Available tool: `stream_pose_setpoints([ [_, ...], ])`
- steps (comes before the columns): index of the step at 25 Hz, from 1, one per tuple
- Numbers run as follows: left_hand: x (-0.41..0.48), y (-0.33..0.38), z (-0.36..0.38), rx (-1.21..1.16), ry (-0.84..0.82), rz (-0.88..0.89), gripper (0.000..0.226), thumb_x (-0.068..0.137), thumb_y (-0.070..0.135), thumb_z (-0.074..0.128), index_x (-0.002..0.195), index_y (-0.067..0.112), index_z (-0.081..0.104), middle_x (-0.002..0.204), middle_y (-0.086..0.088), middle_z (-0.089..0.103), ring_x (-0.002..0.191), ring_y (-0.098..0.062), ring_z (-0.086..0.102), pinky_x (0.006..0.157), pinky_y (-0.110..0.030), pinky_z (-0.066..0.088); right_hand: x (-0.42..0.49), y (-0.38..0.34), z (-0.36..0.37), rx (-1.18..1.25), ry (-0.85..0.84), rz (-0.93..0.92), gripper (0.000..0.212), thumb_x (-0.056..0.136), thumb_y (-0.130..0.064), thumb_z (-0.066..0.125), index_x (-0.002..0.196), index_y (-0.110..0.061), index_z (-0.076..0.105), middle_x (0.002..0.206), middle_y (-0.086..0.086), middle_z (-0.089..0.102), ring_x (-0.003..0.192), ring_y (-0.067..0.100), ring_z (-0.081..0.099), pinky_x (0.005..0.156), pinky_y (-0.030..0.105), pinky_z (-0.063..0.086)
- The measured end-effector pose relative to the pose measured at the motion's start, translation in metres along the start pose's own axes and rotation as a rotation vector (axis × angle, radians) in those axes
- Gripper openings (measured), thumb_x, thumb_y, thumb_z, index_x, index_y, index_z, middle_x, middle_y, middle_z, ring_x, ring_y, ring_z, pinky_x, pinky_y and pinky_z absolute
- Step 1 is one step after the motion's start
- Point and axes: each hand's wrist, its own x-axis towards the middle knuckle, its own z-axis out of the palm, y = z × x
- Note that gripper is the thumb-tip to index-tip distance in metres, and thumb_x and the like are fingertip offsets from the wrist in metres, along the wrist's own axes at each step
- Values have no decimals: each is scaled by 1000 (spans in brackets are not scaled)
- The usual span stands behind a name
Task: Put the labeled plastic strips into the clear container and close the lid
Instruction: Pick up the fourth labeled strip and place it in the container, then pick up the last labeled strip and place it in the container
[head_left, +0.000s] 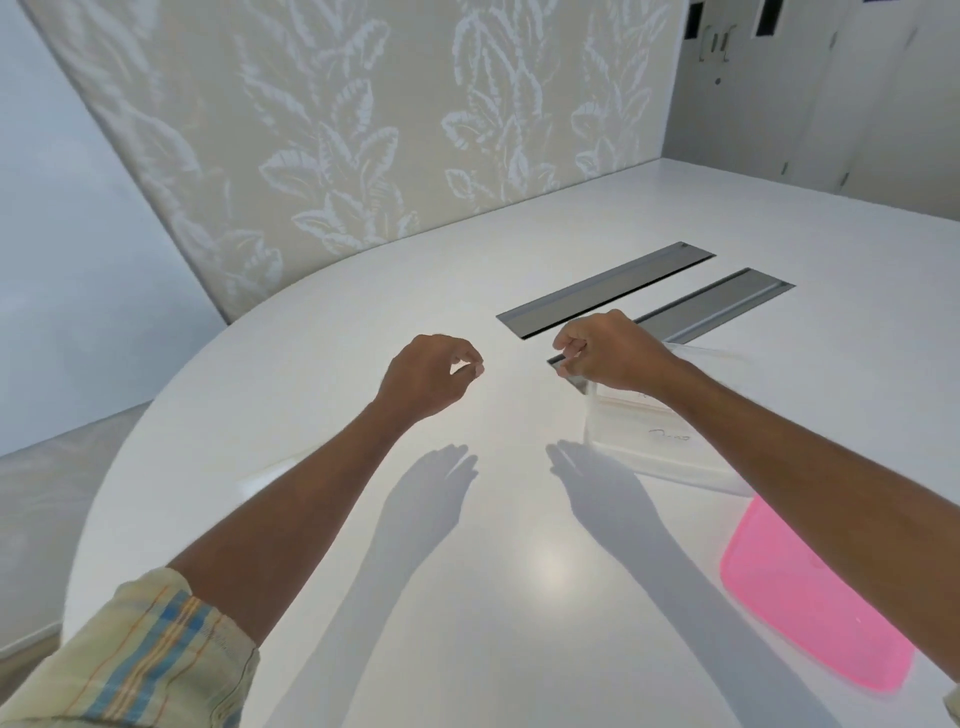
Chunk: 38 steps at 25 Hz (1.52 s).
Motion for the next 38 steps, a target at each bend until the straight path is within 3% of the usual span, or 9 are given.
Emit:
stream_pose_setpoints([
  [3, -23, -42, -26, 0, 71, -112, 20, 96, 40, 68, 111, 35, 79, 112, 17, 80, 94, -7, 76, 92, -36, 60, 10, -35, 23, 25, -64, -15, 47, 81, -40, 85, 124, -31, 68, 109, -12, 70, 99, 15, 69, 78, 34, 58],
  [6, -49, -80, -48, -2, 81, -179, 20, 97, 37, 68, 113, 32, 79, 114, 16, 80, 98, -9, 76, 96, -39, 60, 20, -68, 47, 21, -133, -40, 58, 81, -44, 85, 133, -34, 61, 114, -11, 67, 101, 15, 67, 89, 40, 59],
  [14, -104, -170, -84, -17, 72, -350, 20, 96, 35, 70, 112, 29, 79, 112, 13, 80, 105, -10, 75, 99, -41, 59, 57, -148, 107, 13, -243, -99, 59, 81, -45, 84, 135, -33, 61, 120, -9, 66, 103, 15, 69, 91, 40, 59],
  [20, -129, -233, -89, 28, -19, -444, 30, 94, 41, 73, 123, 32, 74, 121, 12, 76, 111, -12, 72, 102, -41, 57, 82, -190, 153, -1, -321, -151, 64, 81, -39, 87, 138, -25, 61, 127, -3, 65, 112, 19, 66, 97, 39, 56],
  [30, -144, -278, -69, 34, -241, -448, 68, 76, 56, 86, 137, 36, 66, 137, 14, 69, 127, -11, 65, 105, -39, 54, 107, -221, 210, -156, -461, -231, 74, 78, -28, 89, 145, -21, 57, 141, -1, 60, 127, 22, 59, 102, 40, 51],
  [38, -145, -281, -53, 123, -271, -372, 63, 85, 44, 81, 144, 30, 63, 142, 9, 66, 133, -16, 61, 102, -36, 50, 103, -229, 239, -264, -495, -305, 61, 82, -20, 83, 139, -17, 61, 135, 2, 63, 123, 26, 59, 99, 44, 51],
])
